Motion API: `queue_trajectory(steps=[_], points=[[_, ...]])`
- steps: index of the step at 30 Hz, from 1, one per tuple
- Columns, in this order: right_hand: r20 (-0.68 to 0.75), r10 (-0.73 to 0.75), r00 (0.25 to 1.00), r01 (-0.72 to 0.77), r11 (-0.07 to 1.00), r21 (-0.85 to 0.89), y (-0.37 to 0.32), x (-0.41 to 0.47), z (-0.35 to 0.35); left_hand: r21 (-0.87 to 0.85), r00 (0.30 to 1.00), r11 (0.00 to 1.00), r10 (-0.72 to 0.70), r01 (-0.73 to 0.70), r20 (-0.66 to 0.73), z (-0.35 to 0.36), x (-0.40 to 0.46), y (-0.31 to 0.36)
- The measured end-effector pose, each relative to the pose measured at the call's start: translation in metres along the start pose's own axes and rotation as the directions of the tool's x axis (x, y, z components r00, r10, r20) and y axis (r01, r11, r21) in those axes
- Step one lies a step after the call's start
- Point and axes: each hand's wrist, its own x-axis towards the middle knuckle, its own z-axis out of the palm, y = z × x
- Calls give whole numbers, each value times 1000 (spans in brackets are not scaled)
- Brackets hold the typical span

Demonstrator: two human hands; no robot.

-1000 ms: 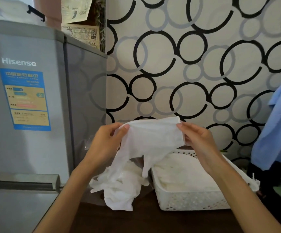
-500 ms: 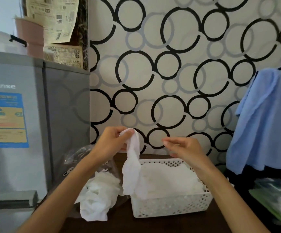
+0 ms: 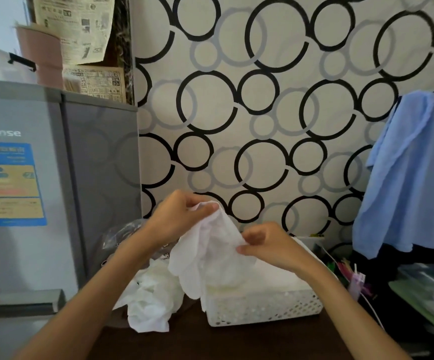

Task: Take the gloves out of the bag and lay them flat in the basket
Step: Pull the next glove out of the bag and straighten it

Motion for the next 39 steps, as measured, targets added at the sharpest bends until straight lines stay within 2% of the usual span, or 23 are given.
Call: queue_trajectory(steps=[4,6,8,9,11,13,14,16,20,22,24,27,29,31,36,39], points=[[-161,29,986,-34,999,-25,13,1,-15,78,999,997,31,-28,-41,1,-2,-12],[-275,-3,961,-30,993,-116,15,2,-16,107,996,993,56,-48,-73,9,-5,-16],[-355,-24,935,-58,974,-218,17,2,-16,97,982,993,82,-66,-172,18,-8,-17],[-372,-6,928,-68,980,-186,17,2,-17,81,966,994,87,-70,-243,21,-8,-18],[-341,89,936,-57,993,104,16,1,-21,45,930,997,68,-56,-360,23,-9,-23],[-258,160,953,-34,902,431,9,-1,-24,-8,913,999,26,-33,-407,23,-8,-31],[-239,157,958,-4,842,540,6,-3,-24,-47,910,998,7,-29,-414,22,-8,-33],[-254,139,957,49,786,616,-1,-6,-22,-102,907,994,-12,-34,-421,21,-9,-34],[-361,103,927,104,853,512,-12,-8,-23,-64,878,994,48,-89,-476,12,-11,-27],[-357,91,930,99,871,482,-9,-7,-28,-38,889,996,51,-76,-454,7,-7,-26],[-323,123,938,39,891,452,4,-5,-32,30,932,1000,2,9,-363,14,4,-34],[-253,253,934,-156,925,348,40,7,-32,205,987,972,-91,117,-131,45,31,-63],[-264,322,909,-271,939,213,67,18,-32,317,990,940,-139,129,8,71,49,-83],[-331,309,892,-312,949,47,90,26,-34,442,985,890,-160,116,63,91,61,-93],[-426,138,894,-305,885,-351,120,31,-40,674,990,735,-135,70,46,123,79,-91],[-437,90,895,-312,827,-468,123,32,-41,649,998,759,-33,59,-53,123,77,-80]])
